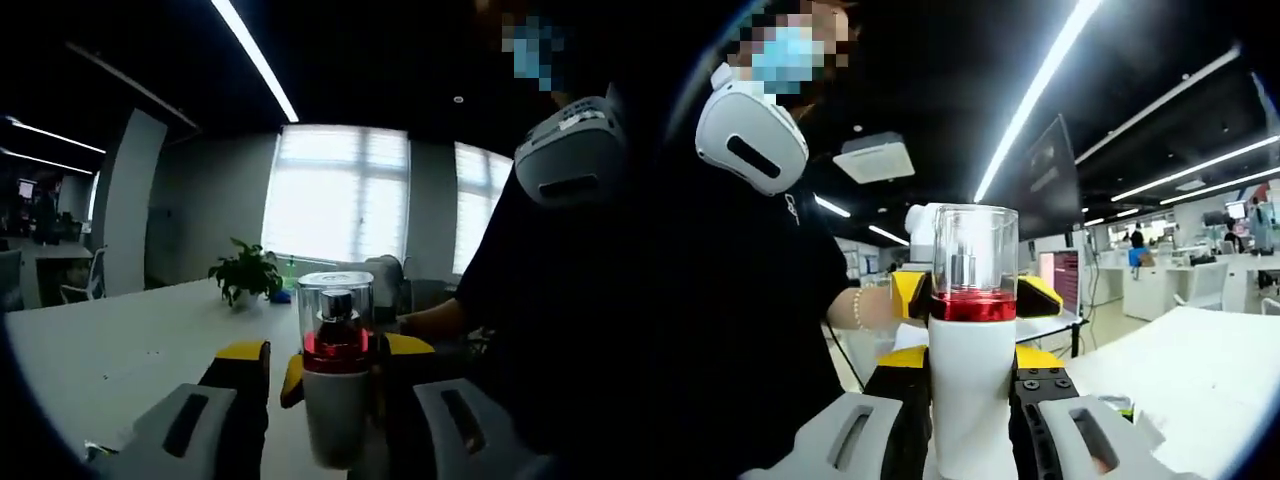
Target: Arrange the skincare products in the storage area until every visible bottle or jar stands upright without overlapping.
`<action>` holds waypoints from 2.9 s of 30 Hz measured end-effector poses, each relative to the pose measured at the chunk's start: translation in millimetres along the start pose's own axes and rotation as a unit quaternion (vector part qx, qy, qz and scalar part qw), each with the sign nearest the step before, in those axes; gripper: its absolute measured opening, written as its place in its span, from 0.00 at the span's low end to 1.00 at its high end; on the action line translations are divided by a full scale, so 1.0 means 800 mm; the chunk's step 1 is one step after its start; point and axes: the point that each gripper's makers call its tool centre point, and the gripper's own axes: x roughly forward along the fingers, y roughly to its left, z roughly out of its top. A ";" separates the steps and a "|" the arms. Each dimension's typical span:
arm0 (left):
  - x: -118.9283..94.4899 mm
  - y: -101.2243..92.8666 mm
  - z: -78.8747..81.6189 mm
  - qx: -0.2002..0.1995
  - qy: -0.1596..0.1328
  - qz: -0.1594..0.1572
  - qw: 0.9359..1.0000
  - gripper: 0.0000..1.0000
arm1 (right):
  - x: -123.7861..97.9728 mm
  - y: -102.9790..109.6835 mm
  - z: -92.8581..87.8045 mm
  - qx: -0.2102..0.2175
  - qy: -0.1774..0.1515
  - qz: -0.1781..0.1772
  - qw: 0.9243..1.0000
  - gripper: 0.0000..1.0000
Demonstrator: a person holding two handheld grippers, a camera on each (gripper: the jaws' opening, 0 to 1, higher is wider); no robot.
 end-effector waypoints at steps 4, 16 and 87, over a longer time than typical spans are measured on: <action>0.000 0.012 -0.028 -0.006 0.020 0.027 0.999 0.44 | -0.006 -0.014 -0.010 0.003 -0.005 -0.021 1.000 0.19; -0.016 0.060 -0.078 -0.017 0.015 0.144 0.989 0.64 | -0.045 -0.081 -0.041 -0.003 -0.015 -0.083 0.996 0.19; -0.041 0.139 -0.226 -0.116 0.098 0.251 0.956 0.95 | -0.070 -0.217 -0.252 -0.018 0.121 -0.082 0.989 0.22</action>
